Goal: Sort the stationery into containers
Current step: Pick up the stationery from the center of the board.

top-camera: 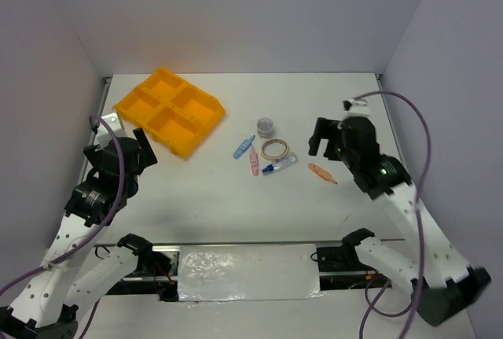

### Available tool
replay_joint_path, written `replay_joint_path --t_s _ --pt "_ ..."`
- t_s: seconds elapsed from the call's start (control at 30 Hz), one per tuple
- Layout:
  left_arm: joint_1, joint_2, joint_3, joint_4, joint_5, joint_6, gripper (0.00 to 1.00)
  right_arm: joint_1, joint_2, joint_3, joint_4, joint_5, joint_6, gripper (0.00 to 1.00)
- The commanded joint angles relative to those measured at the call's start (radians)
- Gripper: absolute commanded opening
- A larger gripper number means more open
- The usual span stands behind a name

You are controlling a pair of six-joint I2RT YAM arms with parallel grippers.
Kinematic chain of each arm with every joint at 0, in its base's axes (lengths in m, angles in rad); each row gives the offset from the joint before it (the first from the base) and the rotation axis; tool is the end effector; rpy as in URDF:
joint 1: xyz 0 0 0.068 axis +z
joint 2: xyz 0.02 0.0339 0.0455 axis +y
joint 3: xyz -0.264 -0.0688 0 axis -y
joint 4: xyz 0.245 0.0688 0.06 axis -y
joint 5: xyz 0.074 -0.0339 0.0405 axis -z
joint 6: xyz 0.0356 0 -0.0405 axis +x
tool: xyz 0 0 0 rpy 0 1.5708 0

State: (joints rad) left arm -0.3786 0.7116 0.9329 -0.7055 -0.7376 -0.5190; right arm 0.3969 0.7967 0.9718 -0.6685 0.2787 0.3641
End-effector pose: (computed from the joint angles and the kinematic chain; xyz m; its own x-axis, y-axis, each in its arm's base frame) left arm 0.1340 -0.0276 0.3515 -0.2369 -0.3008 -0.9238 -0.4572 0.8735 -0.1672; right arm 0.1528 0.0534 0.3528 -0.4609 0.1780 -0.8694 0.0171 0.9813 0.1919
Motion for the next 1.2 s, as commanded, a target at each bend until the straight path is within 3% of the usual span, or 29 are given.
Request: replay_joint_path --t_s 0.0,0.03,0.13,0.27,0.47,0.57,1.17 --pt "0.01 0.006 0.009 0.024 -0.003 0.022 0.99 0.016 0.232 0.014 0.127 -0.119 -0.056 1.0" --pt "0.01 0.008 0.009 0.024 -0.002 0.022 0.99 0.045 0.345 0.036 0.118 -0.078 -0.041 1.0" --pt "0.012 0.014 0.007 0.026 0.001 0.024 0.99 0.094 0.474 0.076 0.139 0.06 0.07 1.0" --pt "0.014 0.025 0.007 0.029 0.01 0.027 0.99 0.177 0.555 0.059 0.222 0.142 0.242 0.98" --pt "0.015 0.035 0.004 0.037 0.038 0.036 0.99 0.204 0.726 0.068 0.247 0.212 0.426 0.74" --pt "0.017 0.034 0.004 0.043 0.044 0.037 0.99 0.211 0.771 0.071 0.236 0.257 0.516 0.72" --pt "0.015 0.034 0.0 0.052 0.075 0.047 0.99 0.217 0.926 0.048 0.248 0.301 0.633 0.6"
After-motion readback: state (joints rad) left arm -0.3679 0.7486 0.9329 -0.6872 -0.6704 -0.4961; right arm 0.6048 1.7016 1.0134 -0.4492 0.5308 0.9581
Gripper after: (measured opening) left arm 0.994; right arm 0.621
